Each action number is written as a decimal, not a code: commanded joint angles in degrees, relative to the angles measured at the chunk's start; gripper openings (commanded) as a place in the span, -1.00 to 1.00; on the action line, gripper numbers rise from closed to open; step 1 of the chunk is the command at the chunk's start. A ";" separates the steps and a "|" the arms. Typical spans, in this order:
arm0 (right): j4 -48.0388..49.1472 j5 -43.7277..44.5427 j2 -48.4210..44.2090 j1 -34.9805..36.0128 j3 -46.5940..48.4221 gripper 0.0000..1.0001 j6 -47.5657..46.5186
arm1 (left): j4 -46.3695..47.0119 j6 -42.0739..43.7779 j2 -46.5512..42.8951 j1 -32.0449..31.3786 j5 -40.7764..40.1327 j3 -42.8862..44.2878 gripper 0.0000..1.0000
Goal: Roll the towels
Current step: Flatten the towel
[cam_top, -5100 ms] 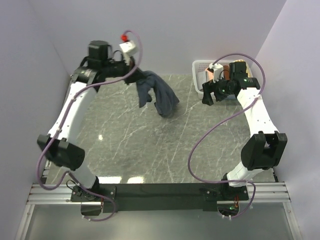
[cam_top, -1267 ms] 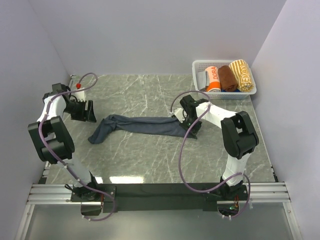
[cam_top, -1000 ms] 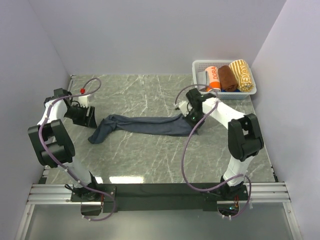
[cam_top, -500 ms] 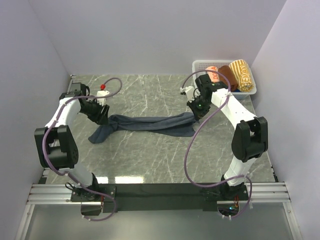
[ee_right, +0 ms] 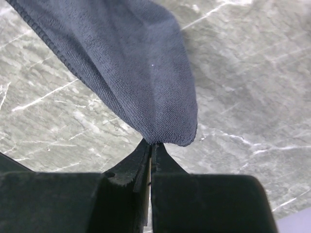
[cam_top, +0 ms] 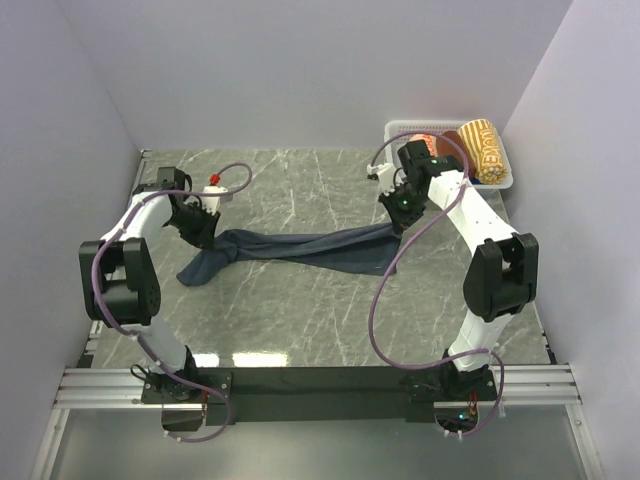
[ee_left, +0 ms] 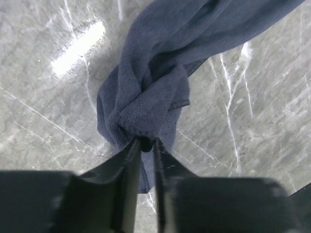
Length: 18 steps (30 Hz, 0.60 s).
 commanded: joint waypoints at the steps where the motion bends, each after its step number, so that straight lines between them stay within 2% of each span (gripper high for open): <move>1: -1.32 -1.01 0.26 -1.56 3.87 -1.00 0.83 | -2.00 -1.95 1.03 0.30 1.51 5.19 -0.76; 4: -1.93 -1.01 0.61 -2.79 5.71 -1.00 1.00 | -2.44 -4.06 1.03 1.44 2.92 10.02 -0.99; 9: -2.90 -1.18 0.35 -5.68 9.49 -1.00 1.53 | -5.52 -5.46 1.82 6.09 8.28 18.81 -0.99; 18: -1.76 -0.22 -1.67 -9.55 10.90 -1.00 1.71 | -3.68 -9.67 1.04 13.65 11.27 21.56 -0.99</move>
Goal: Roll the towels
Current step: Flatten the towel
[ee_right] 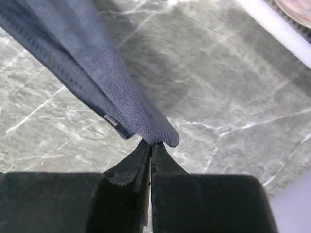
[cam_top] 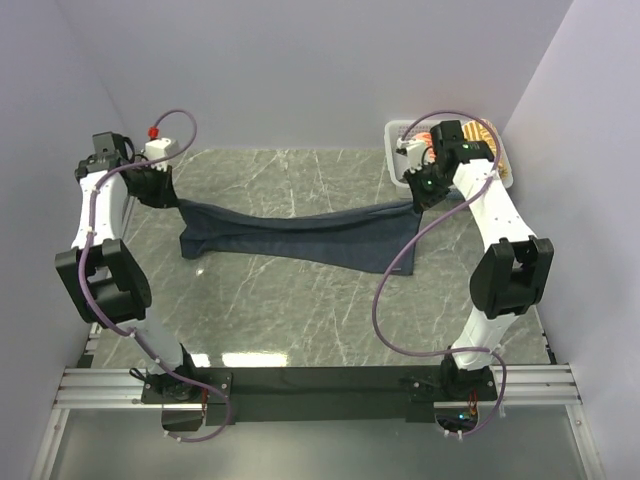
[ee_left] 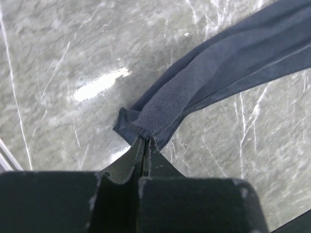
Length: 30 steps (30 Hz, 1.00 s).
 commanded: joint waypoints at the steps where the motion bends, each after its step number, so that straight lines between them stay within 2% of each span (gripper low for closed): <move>1: 0.30 0.75 -2.17 -2.14 2.51 -1.00 0.50 | 1.17 -3.69 -1.19 2.44 3.26 1.43 -0.99; 4: 0.03 0.31 -2.61 -3.21 3.74 -1.00 0.59 | 2.58 -5.63 -1.98 4.20 4.74 1.60 -0.99; 8: -0.93 -1.27 -4.19 -3.56 4.36 -1.00 0.07 | 1.19 -4.06 -3.56 4.65 6.94 2.30 -0.99; 12: -1.64 -1.89 -8.58 -4.00 1.04 -1.00 -1.68 | -1.45 -0.55 -10.13 4.65 7.39 -1.10 -0.99; 19: -1.46 -0.92 -26.39 -5.05 -12.59 -1.00 -5.99 | -6.20 0.69 -24.82 6.93 8.71 -10.43 -0.99; 23: -4.87 0.22 -35.73 -5.14 -19.79 -1.00 -7.92 | -11.10 7.17 -34.57 8.77 7.30 -15.18 -0.99; 26: -9.53 1.27 -42.94 -5.05 -21.74 -1.00 -8.98 | -16.03 11.41 -42.04 10.44 6.43 -15.89 -0.99; 30: -18.14 1.36 -50.58 -5.05 -18.68 -1.00 -10.30 | -23.06 13.44 -45.83 12.47 6.77 -11.52 -0.99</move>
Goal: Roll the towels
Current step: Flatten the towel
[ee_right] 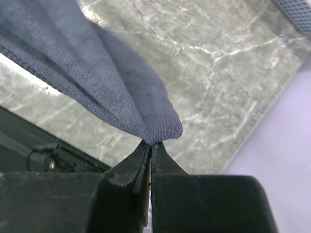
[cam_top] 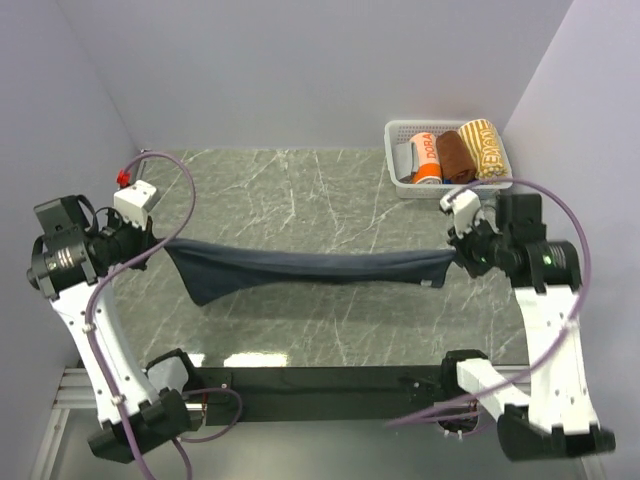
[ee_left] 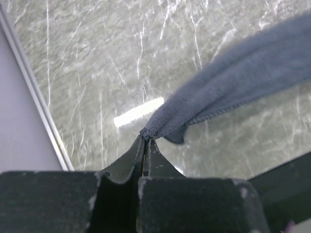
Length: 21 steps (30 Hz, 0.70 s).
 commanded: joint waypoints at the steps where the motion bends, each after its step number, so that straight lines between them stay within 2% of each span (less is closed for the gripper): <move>1: -10.00 1.14 -5.11 -0.31 3.95 -1.00 -2.26 | -7.14 3.48 -2.59 1.19 1.09 4.54 -0.99; 4: -8.72 2.72 -5.04 -0.31 5.11 -1.00 -2.35 | -5.14 1.10 -2.77 1.19 3.02 4.21 -0.99; 8: -1.69 3.43 1.89 -0.22 -1.13 -1.00 0.28 | 4.97 -5.66 3.53 1.19 -0.83 -3.60 -0.99; 12: 6.84 3.70 16.53 0.04 -3.16 -1.00 2.65 | 13.66 -10.14 12.77 0.15 0.65 -5.90 -0.99; 13: 9.47 3.34 19.63 0.30 -2.90 -1.00 3.36 | 18.56 -13.11 14.44 -0.47 0.65 -6.43 -0.99; 15: 12.12 2.47 28.83 0.74 -0.36 -1.00 6.07 | 23.50 -14.98 19.54 -4.32 -0.57 -8.54 -0.99; 16: 14.22 2.20 32.11 0.83 3.05 -1.00 8.44 | 27.62 -18.82 21.21 -5.65 -1.80 -9.50 -0.99; 17: 15.54 1.76 35.28 0.83 5.08 -0.86 9.85 | 34.36 -20.94 25.40 -6.71 -2.59 -10.64 -0.99; 18: 16.78 2.46 41.40 0.66 7.19 -0.52 11.52 | 35.91 -22.36 28.40 -8.37 -4.77 -9.96 -0.99; 19: 15.92 2.64 44.68 0.66 13.22 0.28 13.45 | 36.88 -26.55 31.48 -8.48 -5.75 -8.64 -0.88; 20: 15.04 3.33 47.50 0.40 16.41 0.77 14.60 | 35.50 -28.07 37.86 -8.39 -5.94 -4.37 -0.35; 21: 14.07 3.86 51.35 -0.04 19.22 0.82 15.66 | 34.00 -28.87 40.62 -7.69 -6.55 -1.80 -0.21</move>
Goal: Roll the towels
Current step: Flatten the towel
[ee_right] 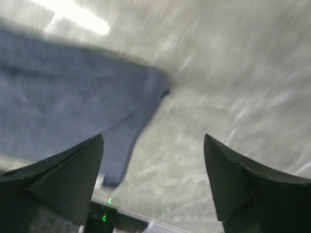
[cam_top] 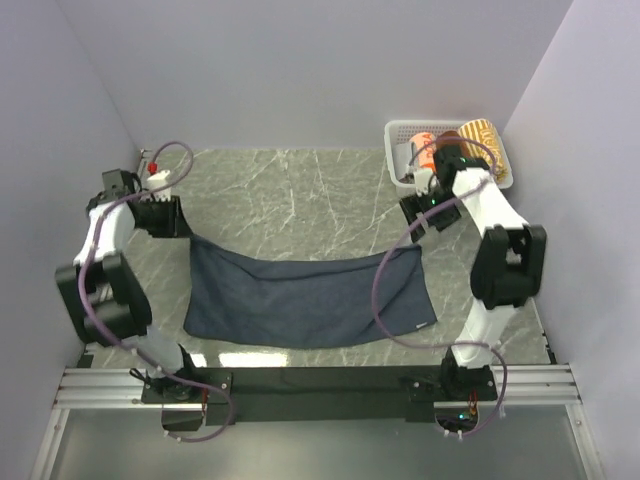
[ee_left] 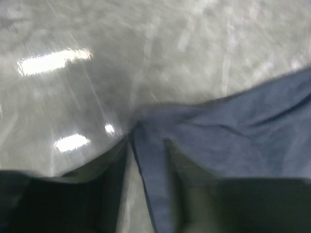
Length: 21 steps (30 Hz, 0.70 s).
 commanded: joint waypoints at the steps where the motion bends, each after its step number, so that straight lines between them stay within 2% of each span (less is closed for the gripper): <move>1: 0.70 0.77 4.77 -1.70 13.11 0.84 7.03 | 6.37 -10.03 9.67 0.88 -2.19 10.05 -0.04; 2: 0.07 0.24 4.69 -2.67 14.11 0.85 7.21 | 5.75 -10.22 9.69 1.76 -1.48 10.96 0.33; 3: -0.20 -0.03 2.78 -3.81 14.21 0.86 7.30 | 5.83 -10.30 9.26 3.16 -2.35 11.49 0.59; 5: -0.99 -0.90 -0.39 -4.61 10.62 0.87 5.20 | 5.31 -7.60 7.16 3.96 -3.14 11.84 0.64; 6: -1.43 -1.26 -3.37 -4.61 8.69 0.82 4.41 | 3.56 -6.19 6.62 4.05 -3.84 11.85 0.60; 7: -2.56 -2.74 -4.70 -4.53 4.67 0.63 3.10 | 2.59 -3.56 5.75 3.96 -4.46 11.50 0.55; 9: -3.28 -4.15 -8.04 -4.35 0.34 0.41 2.65 | -1.79 -0.56 5.04 3.96 -2.89 10.97 0.32; 10: -3.37 -4.68 -8.92 -4.26 -3.68 0.13 2.47 | -3.04 2.32 4.69 3.79 -0.71 10.10 0.22; 11: -2.93 -5.21 -10.15 -3.65 -5.72 0.04 2.38 | -4.09 3.57 4.16 3.53 -0.16 9.22 0.05; 13: -0.40 -4.69 -10.60 -2.60 -9.76 -0.16 3.43 | -2.98 4.89 3.54 1.77 -0.16 5.72 -0.06; 14: 0.67 -4.51 -10.08 -2.25 -10.31 -0.19 4.05 | -1.92 4.81 3.02 0.98 -0.94 4.48 -0.12; 16: 2.60 -4.77 -8.85 -0.58 -8.66 -0.20 6.50 | 1.24 2.98 3.27 -1.48 -2.09 2.54 -0.12; 21: 6.12 -3.64 -2.79 0.48 -2.94 -0.22 8.27 | 2.84 -1.16 7.57 -3.86 -3.93 4.02 0.06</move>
